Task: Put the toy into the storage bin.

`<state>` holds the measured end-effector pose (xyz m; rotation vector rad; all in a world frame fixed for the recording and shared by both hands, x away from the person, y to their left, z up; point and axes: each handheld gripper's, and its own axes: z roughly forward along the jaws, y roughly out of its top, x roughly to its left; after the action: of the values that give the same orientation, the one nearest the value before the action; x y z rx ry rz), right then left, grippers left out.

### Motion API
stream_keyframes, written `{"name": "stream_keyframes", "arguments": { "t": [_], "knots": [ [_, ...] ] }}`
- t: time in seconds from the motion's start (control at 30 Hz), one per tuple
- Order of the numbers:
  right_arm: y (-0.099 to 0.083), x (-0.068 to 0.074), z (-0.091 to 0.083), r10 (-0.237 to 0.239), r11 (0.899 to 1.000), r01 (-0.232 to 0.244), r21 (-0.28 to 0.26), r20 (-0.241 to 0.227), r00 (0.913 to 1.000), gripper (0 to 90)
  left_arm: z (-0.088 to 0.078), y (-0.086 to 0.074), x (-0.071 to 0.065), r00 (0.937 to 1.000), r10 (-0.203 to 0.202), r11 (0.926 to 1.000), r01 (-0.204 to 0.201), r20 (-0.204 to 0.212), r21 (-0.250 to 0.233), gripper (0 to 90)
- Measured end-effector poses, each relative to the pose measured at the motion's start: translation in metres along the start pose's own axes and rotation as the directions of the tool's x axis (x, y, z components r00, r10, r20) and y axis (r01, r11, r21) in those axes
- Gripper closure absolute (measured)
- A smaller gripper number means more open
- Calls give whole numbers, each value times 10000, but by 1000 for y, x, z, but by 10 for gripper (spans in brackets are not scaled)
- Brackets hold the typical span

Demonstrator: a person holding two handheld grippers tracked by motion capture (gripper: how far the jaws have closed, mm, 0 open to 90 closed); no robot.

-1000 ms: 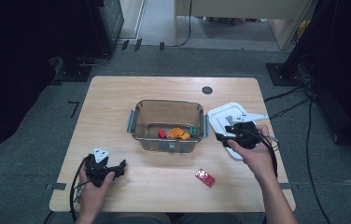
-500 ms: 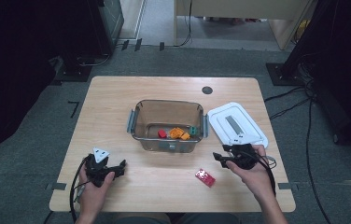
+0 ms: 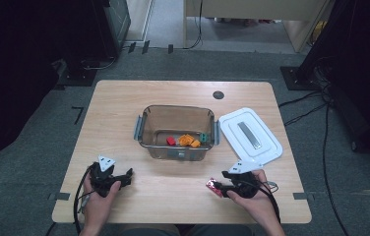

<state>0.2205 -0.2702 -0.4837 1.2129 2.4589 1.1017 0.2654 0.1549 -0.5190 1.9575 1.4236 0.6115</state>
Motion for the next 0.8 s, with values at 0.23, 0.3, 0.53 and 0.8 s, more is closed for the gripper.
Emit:
{"name": "stream_keyframes", "arguments": {
  "t": [0.23, 0.3, 0.53, 0.8],
  "knots": [
    [-9, 8, 11, -495, 9974, 490, 527, 74, 9987, 517, 0, 0, 0, 10000, -2, 10000, 2, -1, -2, 84],
    [-10, 12, 13, -827, 9941, 808, 720, 240, 9963, 533, 0, 0, 0, 10000, 0, 10000, 0, -1, -1, 83],
    [-16, 14, 19, -1452, 9863, 1400, 874, 566, 9878, 598, 0, 0, 0, 10000, 1, 10000, -1, -1, 0, 83],
    [-11, 1, 12, -1083, 9914, 1013, 823, 855, 9904, 603, 0, 0, 0, 10000, 2, 10000, -2, -1, 1, 83]
  ]
}}
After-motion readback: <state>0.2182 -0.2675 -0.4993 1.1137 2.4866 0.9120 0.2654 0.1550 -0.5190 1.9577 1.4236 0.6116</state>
